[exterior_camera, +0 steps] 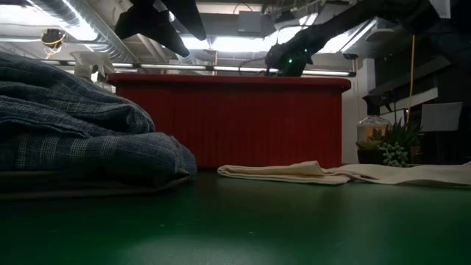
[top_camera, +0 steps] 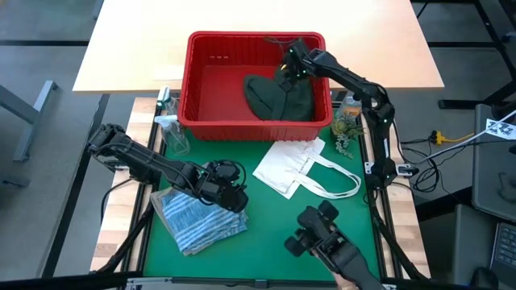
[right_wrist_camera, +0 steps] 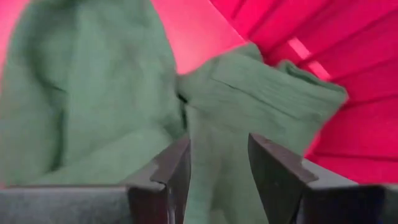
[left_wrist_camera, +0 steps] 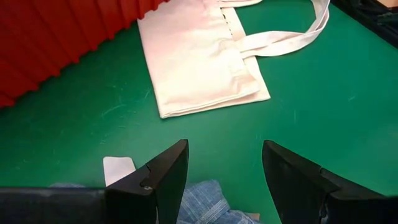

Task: Fold Laundry from Bin
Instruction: Remove the green polo shirt from the red bin

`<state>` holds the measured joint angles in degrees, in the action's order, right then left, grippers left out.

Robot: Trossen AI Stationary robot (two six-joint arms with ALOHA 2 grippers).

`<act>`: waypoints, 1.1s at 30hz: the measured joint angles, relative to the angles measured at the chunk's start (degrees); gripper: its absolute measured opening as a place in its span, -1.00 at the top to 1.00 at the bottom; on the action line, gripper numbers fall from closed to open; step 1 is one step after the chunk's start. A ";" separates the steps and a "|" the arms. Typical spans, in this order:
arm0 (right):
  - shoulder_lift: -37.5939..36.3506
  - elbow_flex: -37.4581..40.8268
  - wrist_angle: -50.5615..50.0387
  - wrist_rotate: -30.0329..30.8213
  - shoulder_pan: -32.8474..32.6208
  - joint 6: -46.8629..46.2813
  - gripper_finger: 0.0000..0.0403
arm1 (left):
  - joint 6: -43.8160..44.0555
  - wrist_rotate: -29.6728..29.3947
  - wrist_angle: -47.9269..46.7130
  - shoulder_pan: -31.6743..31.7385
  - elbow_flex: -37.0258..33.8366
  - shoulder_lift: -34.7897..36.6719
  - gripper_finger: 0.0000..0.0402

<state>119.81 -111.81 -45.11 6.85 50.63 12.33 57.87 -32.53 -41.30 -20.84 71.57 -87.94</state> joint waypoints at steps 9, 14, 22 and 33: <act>1.79 0.00 -1.71 2.63 0.02 0.03 0.21 | 0.02 0.00 0.02 0.00 0.00 0.00 0.01; 1.79 0.00 -3.01 3.39 0.02 -0.01 0.21 | 0.04 0.00 0.02 0.00 0.00 0.00 0.01; 1.79 0.00 -4.53 0.83 0.04 -0.96 0.21 | 0.04 -0.02 0.02 0.00 0.00 0.00 0.01; 1.79 0.00 -2.38 -1.49 0.02 -6.28 0.21 | 0.04 -0.02 0.02 0.03 0.00 0.00 0.01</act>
<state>121.60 -111.81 -47.50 5.35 50.65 6.05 57.91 -32.55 -41.28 -20.81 71.57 -87.94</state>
